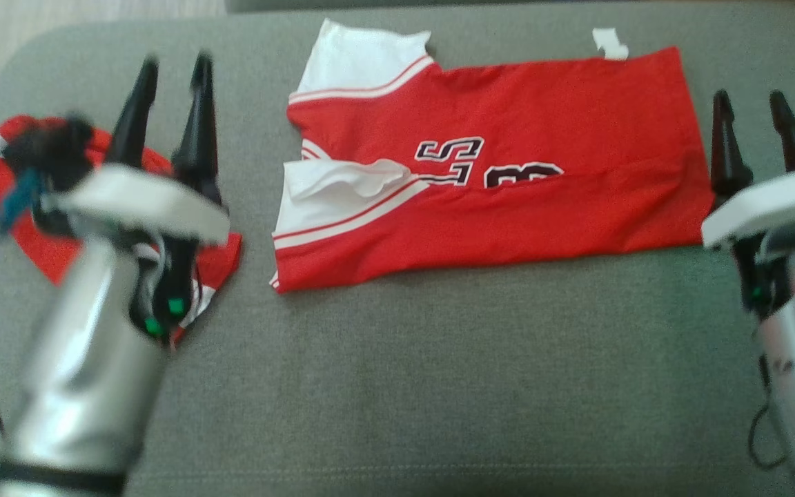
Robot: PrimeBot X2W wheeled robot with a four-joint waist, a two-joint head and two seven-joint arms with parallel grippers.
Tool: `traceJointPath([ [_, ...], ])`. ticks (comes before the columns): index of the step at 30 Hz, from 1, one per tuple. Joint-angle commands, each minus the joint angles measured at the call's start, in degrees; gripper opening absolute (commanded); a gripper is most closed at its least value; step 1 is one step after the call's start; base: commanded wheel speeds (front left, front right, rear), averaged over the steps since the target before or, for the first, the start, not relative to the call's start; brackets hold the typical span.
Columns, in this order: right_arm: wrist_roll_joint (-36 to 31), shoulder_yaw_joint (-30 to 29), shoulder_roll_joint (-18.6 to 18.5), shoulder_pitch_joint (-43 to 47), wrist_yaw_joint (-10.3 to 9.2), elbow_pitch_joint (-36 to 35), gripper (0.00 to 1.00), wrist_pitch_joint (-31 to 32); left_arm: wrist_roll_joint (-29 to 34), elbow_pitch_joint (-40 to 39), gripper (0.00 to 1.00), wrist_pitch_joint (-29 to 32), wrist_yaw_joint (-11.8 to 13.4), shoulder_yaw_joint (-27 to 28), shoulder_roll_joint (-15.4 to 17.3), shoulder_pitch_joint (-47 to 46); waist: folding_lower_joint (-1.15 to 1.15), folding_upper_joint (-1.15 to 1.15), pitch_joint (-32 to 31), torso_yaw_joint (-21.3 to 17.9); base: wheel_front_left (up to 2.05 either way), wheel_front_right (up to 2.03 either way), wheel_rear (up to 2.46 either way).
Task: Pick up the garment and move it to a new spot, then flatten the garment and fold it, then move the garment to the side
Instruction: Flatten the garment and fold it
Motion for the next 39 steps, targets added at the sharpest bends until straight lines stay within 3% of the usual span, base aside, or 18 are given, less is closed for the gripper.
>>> traceJointPath([
  [1,0.0,0.6,0.6,1.4,-0.04,-3.4,1.0,-2.9,2.2,-3.2,1.0,-0.3,1.0,4.6,0.2,1.7,0.0,0.0,-2.1,-0.2,0.0,0.0,0.0],
  [10,-5.6,-1.8,3.9,17.2,-0.04,-15.7,1.0,-6.7,14.2,-10.8,1.0,-0.3,0.8,13.1,-8.8,19.1,0.0,0.0,-8.1,-0.7,0.0,0.0,0.0],
  [19,-9.3,-5.9,8.9,28.1,-0.04,-23.1,1.0,-6.8,19.8,-9.6,1.0,-0.3,-0.8,14.9,-11.7,29.5,0.0,0.0,-10.5,-1.8,0.0,0.0,0.0],
  [29,-10.3,-5.9,10.3,28.0,-0.04,-26.6,1.0,-5.7,21.5,-3.9,1.0,-0.3,-1.9,12.9,-12.0,27.2,0.0,0.0,-7.7,-3.7,0.0,0.0,0.0],
  [34,-10.7,-5.6,10.5,26.6,-0.04,-28.7,1.0,-4.3,22.8,5.9,1.0,-0.3,-1.1,11.4,-12.1,21.6,0.0,0.0,-5.0,-5.6,0.0,0.0,0.0],
  [39,-10.3,-5.0,10.7,25.2,-0.04,-30.5,1.0,-3.1,21.8,13.9,1.0,0.9,1.7,12.2,-12.0,16.4,0.0,0.0,-2.3,-7.0,0.0,0.0,0.0],
])
